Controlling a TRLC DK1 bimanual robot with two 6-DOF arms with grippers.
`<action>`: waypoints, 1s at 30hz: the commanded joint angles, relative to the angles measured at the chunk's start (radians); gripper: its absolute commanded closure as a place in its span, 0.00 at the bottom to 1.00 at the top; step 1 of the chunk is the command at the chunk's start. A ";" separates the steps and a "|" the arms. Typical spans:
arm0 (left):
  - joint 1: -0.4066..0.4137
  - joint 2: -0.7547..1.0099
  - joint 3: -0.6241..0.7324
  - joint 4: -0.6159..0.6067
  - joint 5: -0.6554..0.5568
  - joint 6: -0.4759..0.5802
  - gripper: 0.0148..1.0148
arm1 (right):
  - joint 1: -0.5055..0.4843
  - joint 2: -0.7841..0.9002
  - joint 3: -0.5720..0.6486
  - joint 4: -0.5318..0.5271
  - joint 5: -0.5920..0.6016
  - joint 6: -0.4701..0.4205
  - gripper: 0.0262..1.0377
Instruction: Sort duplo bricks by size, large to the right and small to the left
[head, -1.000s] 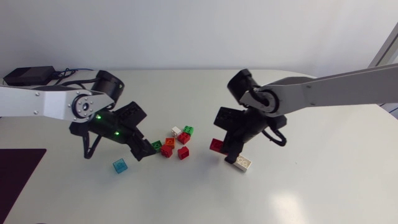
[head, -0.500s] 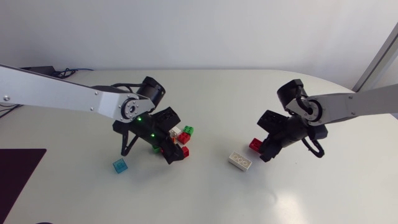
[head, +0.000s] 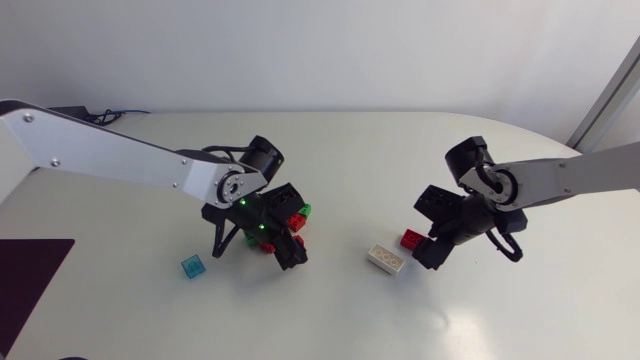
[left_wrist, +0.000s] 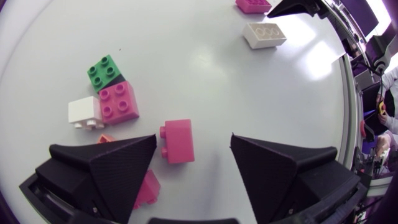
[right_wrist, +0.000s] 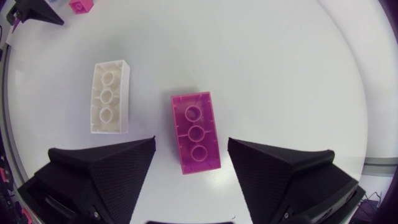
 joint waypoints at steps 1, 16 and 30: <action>-0.007 0.043 0.021 0.016 -0.010 -0.022 0.58 | 0.018 -0.040 -0.026 -0.005 0.002 0.013 0.11; 0.044 -0.145 -0.208 0.045 -0.052 0.055 0.77 | 0.196 0.012 0.183 -0.034 0.005 0.082 0.11; 0.237 -0.349 -0.378 -0.004 -0.020 0.170 0.78 | 0.348 0.285 0.464 -0.063 0.025 0.156 0.11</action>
